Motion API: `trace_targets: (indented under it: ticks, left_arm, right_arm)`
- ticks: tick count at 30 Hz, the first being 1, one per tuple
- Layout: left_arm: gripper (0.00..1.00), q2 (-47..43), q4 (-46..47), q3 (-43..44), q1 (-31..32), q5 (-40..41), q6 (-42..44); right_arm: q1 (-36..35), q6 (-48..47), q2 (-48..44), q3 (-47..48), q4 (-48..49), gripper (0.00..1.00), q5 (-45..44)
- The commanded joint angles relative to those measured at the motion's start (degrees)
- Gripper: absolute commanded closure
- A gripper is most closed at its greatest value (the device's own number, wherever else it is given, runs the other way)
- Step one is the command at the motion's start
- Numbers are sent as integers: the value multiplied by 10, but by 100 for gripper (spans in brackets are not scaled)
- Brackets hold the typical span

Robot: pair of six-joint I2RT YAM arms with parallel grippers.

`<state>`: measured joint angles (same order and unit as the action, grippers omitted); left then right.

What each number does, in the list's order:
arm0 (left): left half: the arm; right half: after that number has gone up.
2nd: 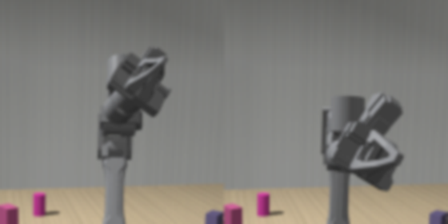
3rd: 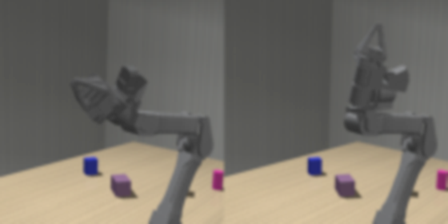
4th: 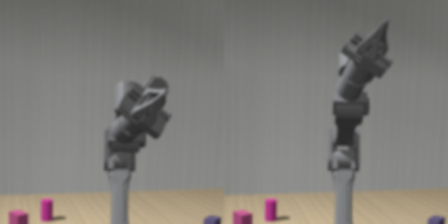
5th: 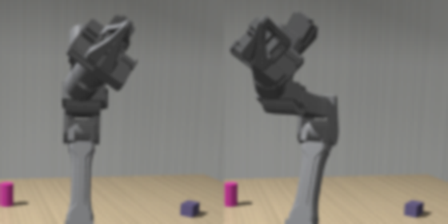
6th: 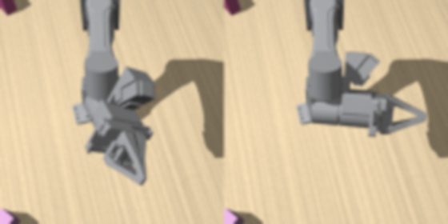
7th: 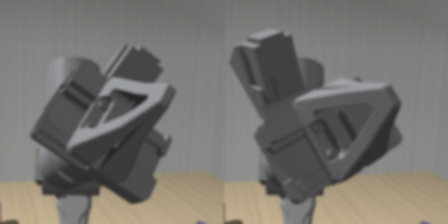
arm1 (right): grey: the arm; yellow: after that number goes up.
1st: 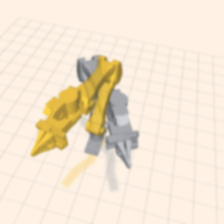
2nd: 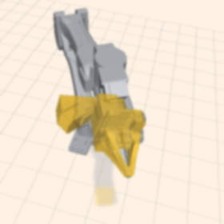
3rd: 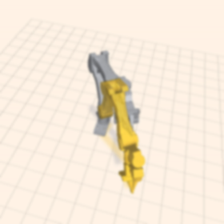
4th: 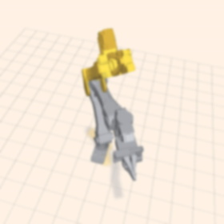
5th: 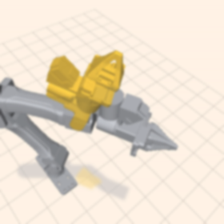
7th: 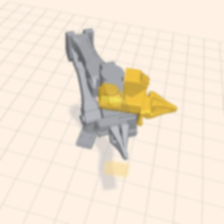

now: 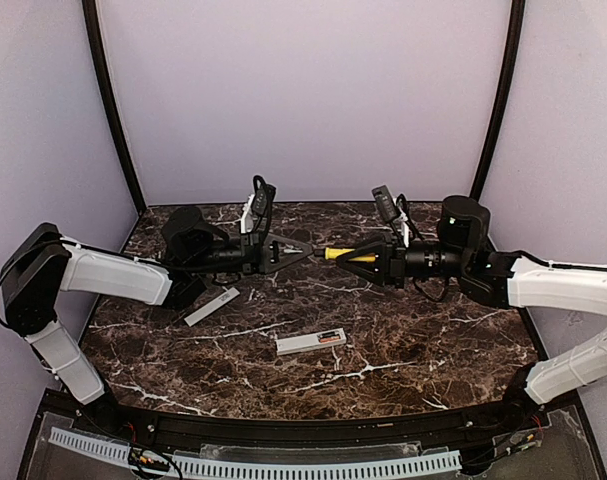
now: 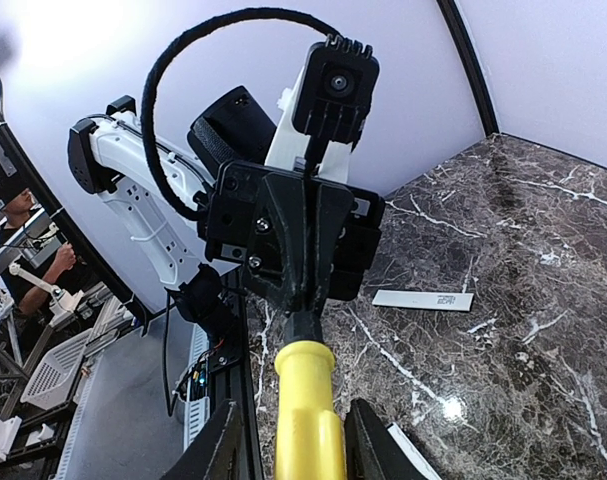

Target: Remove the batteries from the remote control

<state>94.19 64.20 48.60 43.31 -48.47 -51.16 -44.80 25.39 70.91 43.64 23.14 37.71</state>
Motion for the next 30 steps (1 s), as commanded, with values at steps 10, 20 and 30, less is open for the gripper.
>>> trace_targets:
  ticks: [10, 20, 30]
  left_arm:
    - [100, 0, 9, 10, 3, -10, 12]
    - [100, 1, 2, 7, 3, -12, 17]
    - [100, 0, 6, 4, 3, -13, 14]
  right_arm:
    - [-6, -6, 11, 11, 10, 69, 4]
    - [-8, -7, 19, 18, 3, 75, 6]
    - [-7, -8, 16, 16, 7, 69, 3]
